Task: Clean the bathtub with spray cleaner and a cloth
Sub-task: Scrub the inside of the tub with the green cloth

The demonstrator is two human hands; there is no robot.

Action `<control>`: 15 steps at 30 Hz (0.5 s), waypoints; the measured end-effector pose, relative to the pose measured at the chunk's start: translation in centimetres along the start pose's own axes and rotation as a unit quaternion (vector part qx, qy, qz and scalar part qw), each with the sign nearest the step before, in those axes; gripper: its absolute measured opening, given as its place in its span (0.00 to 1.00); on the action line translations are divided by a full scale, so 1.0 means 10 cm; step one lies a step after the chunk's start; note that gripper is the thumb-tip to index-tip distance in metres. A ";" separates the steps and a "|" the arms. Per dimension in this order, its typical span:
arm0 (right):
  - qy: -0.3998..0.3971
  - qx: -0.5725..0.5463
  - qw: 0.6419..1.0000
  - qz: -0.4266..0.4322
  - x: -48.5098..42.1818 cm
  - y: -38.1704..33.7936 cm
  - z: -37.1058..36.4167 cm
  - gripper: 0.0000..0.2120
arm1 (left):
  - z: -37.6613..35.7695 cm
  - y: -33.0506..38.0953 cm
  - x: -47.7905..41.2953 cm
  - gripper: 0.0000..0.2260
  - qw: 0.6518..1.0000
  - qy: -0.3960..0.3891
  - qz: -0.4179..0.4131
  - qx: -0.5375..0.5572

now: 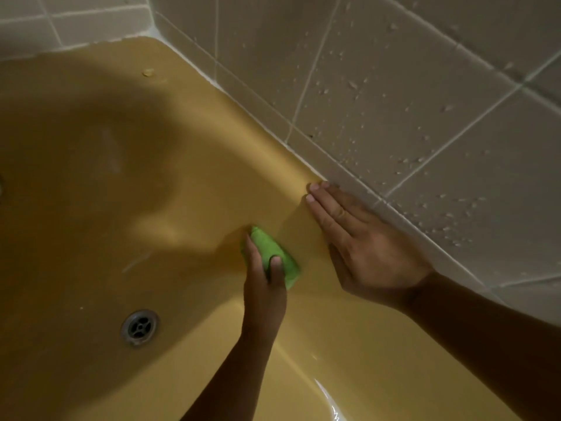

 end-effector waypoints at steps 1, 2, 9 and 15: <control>0.002 0.001 1.000 0.000 0.00 0.00 0.00 0.31 | 0.01 -0.21 0.00 0.31 1.000 -0.007 0.023 -0.013; 0.005 0.001 1.000 0.001 -0.01 -0.01 0.01 0.31 | 0.01 -0.42 0.00 0.31 0.999 -0.014 0.042 -0.025; 0.011 0.016 1.000 0.010 -0.01 -0.02 -0.01 0.31 | 0.15 -1.32 0.03 0.30 0.983 0.037 0.166 -0.066; 0.023 0.015 1.000 0.004 0.00 -0.01 -0.02 0.32 | -0.14 -0.64 0.27 0.26 0.968 0.078 0.173 0.166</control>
Point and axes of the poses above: each hand's wrist, its own x-axis away from the middle knuckle, its own z-axis out of the back of the hand, y = z × x, the point moved 9 cm from there along -x, towards the middle knuckle, and after that the axes turned 7 degrees about x, right-handed, at the moved point
